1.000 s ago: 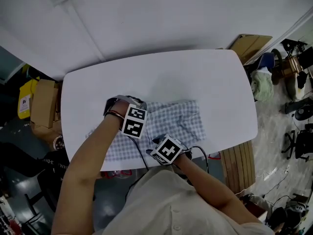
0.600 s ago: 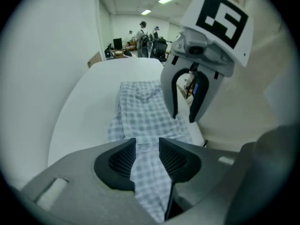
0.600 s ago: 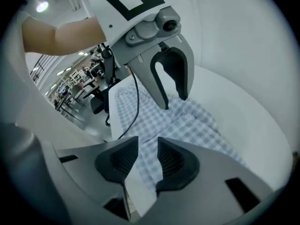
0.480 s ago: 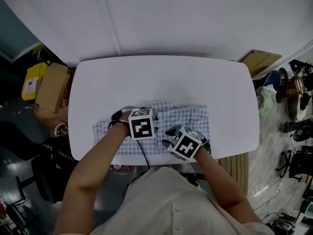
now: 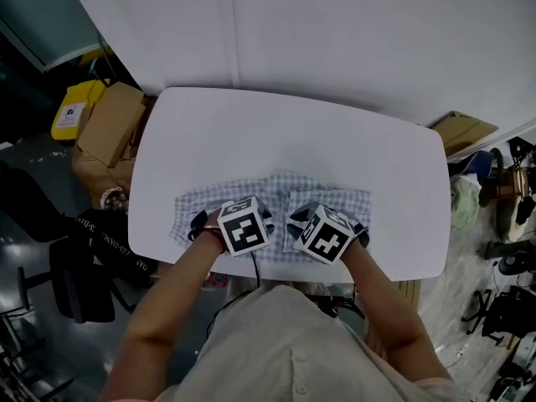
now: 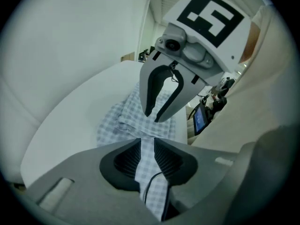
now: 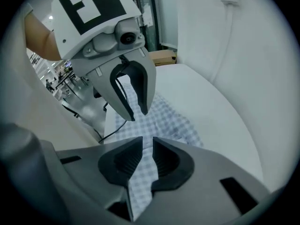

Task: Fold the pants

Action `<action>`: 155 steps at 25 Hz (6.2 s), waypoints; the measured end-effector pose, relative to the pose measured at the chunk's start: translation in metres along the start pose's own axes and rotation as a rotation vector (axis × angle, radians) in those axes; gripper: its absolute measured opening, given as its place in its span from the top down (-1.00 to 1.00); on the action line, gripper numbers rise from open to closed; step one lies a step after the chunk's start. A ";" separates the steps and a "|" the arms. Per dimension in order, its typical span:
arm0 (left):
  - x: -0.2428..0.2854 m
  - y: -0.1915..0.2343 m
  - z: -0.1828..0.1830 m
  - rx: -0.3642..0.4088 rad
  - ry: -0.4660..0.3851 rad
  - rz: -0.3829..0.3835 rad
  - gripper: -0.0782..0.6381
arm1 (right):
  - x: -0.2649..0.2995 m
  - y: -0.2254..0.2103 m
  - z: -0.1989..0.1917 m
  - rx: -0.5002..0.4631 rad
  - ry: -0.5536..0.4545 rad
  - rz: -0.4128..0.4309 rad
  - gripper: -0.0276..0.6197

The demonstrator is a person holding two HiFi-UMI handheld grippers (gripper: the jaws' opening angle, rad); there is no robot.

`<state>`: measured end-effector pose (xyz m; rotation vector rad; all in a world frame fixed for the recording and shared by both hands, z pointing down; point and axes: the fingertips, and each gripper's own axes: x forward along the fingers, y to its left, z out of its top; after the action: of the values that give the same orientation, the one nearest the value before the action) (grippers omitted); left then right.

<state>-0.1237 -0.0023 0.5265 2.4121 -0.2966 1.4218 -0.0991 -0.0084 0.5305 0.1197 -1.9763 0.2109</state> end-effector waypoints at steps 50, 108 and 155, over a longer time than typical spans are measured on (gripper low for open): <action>-0.063 0.019 -0.291 -1.287 -0.286 0.503 0.13 | 0.207 0.078 0.229 -1.516 0.327 0.360 0.19; 0.103 -0.080 0.170 -0.826 -0.299 0.312 0.61 | -0.068 -0.090 -0.148 -1.237 0.060 0.044 0.65; 0.188 -0.133 0.227 -0.561 -0.199 -0.042 0.37 | -0.053 -0.150 -0.204 -0.773 0.145 -0.004 0.77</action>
<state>0.1956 0.0324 0.5660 2.0706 -0.5990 0.9194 0.1328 -0.1149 0.5764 -0.3806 -1.7861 -0.5357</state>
